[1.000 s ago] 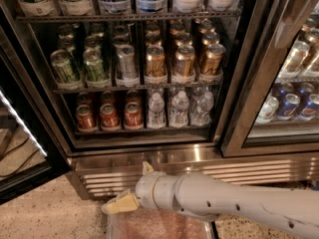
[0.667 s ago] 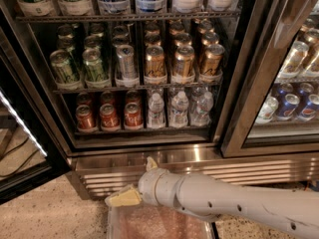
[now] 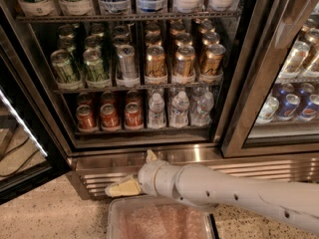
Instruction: Pick coke can from bottom shelf of fridge
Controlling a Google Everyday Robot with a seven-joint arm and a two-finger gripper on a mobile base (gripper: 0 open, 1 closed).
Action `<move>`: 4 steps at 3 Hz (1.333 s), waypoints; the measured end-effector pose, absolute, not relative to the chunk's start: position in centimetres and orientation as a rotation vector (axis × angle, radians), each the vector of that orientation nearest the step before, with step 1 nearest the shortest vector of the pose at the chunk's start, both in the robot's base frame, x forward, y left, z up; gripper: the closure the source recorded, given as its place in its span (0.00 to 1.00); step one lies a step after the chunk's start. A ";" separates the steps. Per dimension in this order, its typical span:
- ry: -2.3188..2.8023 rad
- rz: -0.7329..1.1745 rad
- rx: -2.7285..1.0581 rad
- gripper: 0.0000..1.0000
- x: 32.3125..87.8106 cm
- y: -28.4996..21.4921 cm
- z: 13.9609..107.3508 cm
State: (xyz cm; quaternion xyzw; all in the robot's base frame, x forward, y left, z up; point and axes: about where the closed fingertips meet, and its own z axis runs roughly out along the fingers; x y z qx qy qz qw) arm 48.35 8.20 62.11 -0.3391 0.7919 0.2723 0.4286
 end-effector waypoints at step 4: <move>1.843 0.683 -0.729 0.00 57.9 9.9 65.5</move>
Offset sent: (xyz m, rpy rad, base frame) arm 0.0459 0.0022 -0.0062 0.0074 -0.0445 0.0168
